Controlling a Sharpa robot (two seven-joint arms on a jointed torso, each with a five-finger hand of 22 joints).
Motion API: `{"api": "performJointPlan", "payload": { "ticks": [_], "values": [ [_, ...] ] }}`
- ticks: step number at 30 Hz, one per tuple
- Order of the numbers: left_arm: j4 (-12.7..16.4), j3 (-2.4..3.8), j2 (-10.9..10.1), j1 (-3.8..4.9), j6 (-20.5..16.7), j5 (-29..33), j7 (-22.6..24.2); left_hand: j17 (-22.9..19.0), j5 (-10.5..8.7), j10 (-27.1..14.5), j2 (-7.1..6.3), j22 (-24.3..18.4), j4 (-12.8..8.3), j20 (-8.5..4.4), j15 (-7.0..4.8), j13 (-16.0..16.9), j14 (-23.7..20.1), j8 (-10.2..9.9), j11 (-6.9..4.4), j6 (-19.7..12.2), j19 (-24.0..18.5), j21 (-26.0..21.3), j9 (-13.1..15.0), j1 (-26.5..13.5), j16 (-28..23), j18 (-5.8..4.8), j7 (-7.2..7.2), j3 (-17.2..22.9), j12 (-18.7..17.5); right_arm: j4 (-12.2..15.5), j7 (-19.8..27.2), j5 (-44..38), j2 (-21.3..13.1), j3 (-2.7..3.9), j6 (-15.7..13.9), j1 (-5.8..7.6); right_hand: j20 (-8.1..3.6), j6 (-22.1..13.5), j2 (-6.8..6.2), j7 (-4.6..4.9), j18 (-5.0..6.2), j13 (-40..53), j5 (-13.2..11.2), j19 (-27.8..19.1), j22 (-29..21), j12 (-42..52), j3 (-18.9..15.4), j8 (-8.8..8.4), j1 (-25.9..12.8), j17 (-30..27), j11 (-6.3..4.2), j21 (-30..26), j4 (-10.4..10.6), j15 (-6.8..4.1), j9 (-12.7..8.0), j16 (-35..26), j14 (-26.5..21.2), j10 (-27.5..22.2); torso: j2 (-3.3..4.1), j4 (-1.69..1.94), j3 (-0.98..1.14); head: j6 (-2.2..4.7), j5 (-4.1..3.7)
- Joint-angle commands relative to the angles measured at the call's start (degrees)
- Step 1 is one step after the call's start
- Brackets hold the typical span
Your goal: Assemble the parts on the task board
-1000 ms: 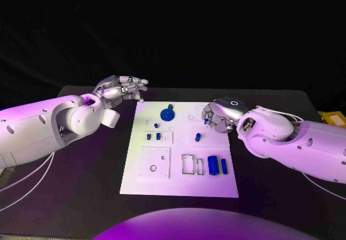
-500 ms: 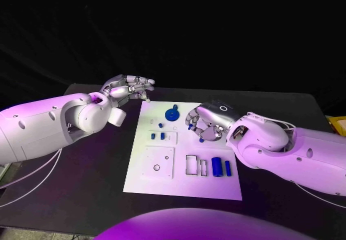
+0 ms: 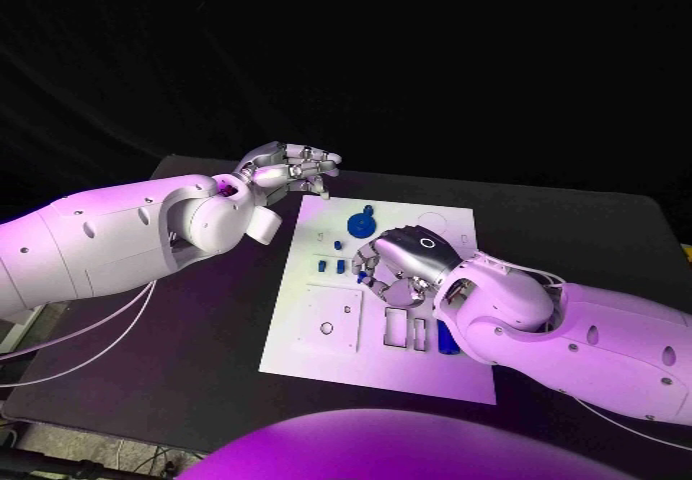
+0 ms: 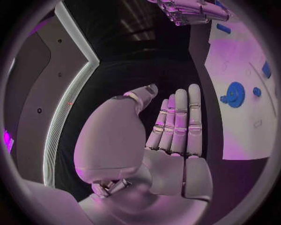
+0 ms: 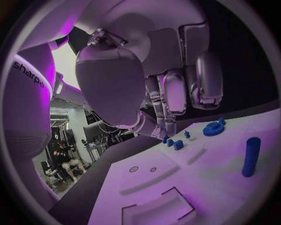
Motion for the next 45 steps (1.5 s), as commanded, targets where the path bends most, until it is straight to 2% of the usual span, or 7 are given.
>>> {"api": "performJointPlan", "payload": {
  "ticks": [1, 6, 18, 22, 28, 32, 45],
  "values": [
    [0.0, 0.04, 0.6, 0.03, 0.1, -0.1, 0.9, -0.1, -0.07, -0.3, 0.07, -0.1, 0.0, 0.22, 0.29, 0.0, -0.1, -0.3, -0.04, -0.4, 0.1, -0.2, -0.1, 0.2, -0.2, 0.59, -0.04, -0.2, -0.1, -0.6, 1.1, -0.4, 0.9, -0.10, -0.2, -1.02, -0.40, 0.0, 0.32, 0.23, -0.74, 0.0, 0.3, 2.1, 11.2, 0.3, 0.1, 0.30, -0.3, -0.1, 0.03, -0.1, -0.4, -0.37, 0.1, 0.1, 1.2, 0.2, 0.03, -0.08, -0.01, -0.02, 0.93],
    [-0.1, 0.03, 1.1, 0.03, -0.2, 0.0, 1.0, -0.1, -0.08, -0.3, 0.09, -0.1, 0.1, 0.24, 0.30, 0.1, -0.1, -0.3, -0.04, -0.4, 0.1, -0.2, -0.1, 0.2, -0.2, 0.60, -0.04, -0.3, -0.1, -1.2, 1.3, -0.5, 1.9, -0.25, 0.1, -1.90, -0.40, 0.0, 0.32, 0.23, -0.74, 0.0, 0.3, 2.1, 11.2, 0.3, 0.1, 0.30, -0.3, -0.1, 0.03, -0.1, -0.4, -0.37, 0.1, 0.1, 1.2, 0.2, 0.07, -0.21, 0.10, -0.02, 1.71],
    [-0.3, 0.03, 1.5, 0.04, -0.3, 0.0, 1.0, -0.1, -0.08, -0.3, 0.09, -0.1, 0.1, 0.24, 0.30, 0.1, -0.1, -0.3, -0.04, -0.4, 0.1, -0.2, -0.1, 0.2, -0.2, 0.60, -0.04, -0.3, -0.1, -2.3, 1.2, -0.5, 3.1, -0.65, 0.8, -2.75, -0.40, 0.0, 0.34, 0.27, -0.70, 0.0, 0.4, 2.0, 11.1, 0.3, 0.1, 0.28, -0.3, -0.2, 0.07, -0.2, -0.5, -0.36, 0.1, 0.0, 1.2, 0.1, 0.10, -0.18, 0.14, -0.02, 2.51],
    [-0.3, 0.03, 1.5, 0.04, -0.2, 0.0, 0.9, -0.1, -0.06, -0.3, 0.13, -0.2, 0.2, 0.28, 0.32, 0.1, -0.1, -0.2, -0.04, -0.4, 0.1, -0.4, -0.1, 0.1, -0.2, 0.60, -0.05, -0.5, 0.0, -2.6, 1.0, -0.5, 3.3, -0.72, 1.1, -2.91, -0.40, 0.0, 0.34, 0.27, -0.70, 0.0, 0.4, 2.0, 11.1, 0.3, 0.1, 0.28, -0.3, -0.2, 0.07, -0.2, -0.5, -0.36, 0.1, 0.0, 1.2, 0.1, 0.09, -0.13, 0.09, -0.02, 2.29],
    [-0.4, 0.03, 1.4, 0.04, -0.3, 0.0, 0.7, -0.1, -0.06, -0.3, 0.16, -0.2, 0.3, 0.30, 0.33, 0.1, -0.1, -0.2, -0.04, -0.4, 0.1, -0.4, -0.1, 0.0, -0.2, 0.61, -0.05, -0.6, 0.1, -2.8, 1.0, -1.0, 3.3, -0.80, 1.5, -3.02, -0.39, -0.1, 0.36, 0.30, -0.68, 0.0, 0.4, 2.0, 11.1, 0.2, 0.1, 0.26, -0.4, -0.3, 0.10, -0.3, -0.5, -0.33, 0.1, 0.0, 1.2, 0.1, 0.10, -0.25, 0.09, -0.02, 2.35],
    [-0.4, 0.03, 1.5, 0.04, -0.3, 0.0, 0.6, -0.1, -0.04, -0.3, 0.21, -0.3, 0.3, 0.31, 0.33, 0.1, -0.1, -0.2, -0.04, -0.4, 0.1, -0.5, -0.1, 0.0, -0.2, 0.61, -0.05, -0.6, 0.1, -3.0, 0.9, -1.2, 3.3, -0.87, 1.8, -3.06, -0.39, -0.1, 0.36, 0.30, -0.68, 0.0, 0.4, 2.0, 11.1, 0.2, 0.1, 0.26, -0.4, -0.3, 0.10, -0.3, -0.5, -0.33, 0.1, 0.0, 1.2, 0.1, 0.00, -0.15, 0.09, -0.02, 2.26],
    [-0.4, 0.03, 1.4, 0.04, -0.3, 0.0, 0.5, -0.1, -0.04, -0.3, 0.21, -0.3, 0.3, 0.31, 0.33, 0.1, -0.1, -0.2, -0.04, -0.4, 0.1, -0.5, -0.1, 0.0, -0.2, 0.61, -0.05, -0.6, 0.1, -3.6, 0.9, -1.4, 3.8, -1.04, 2.5, -3.42, -0.38, -0.1, 0.38, 0.32, -0.69, 0.1, 0.4, 2.0, 11.1, 0.2, 0.1, 0.26, -0.5, -0.2, 0.13, -0.2, -0.5, -0.31, 0.1, 0.0, 1.2, 0.1, 0.07, -0.14, 0.07, -0.02, 2.56]
  ]
}}
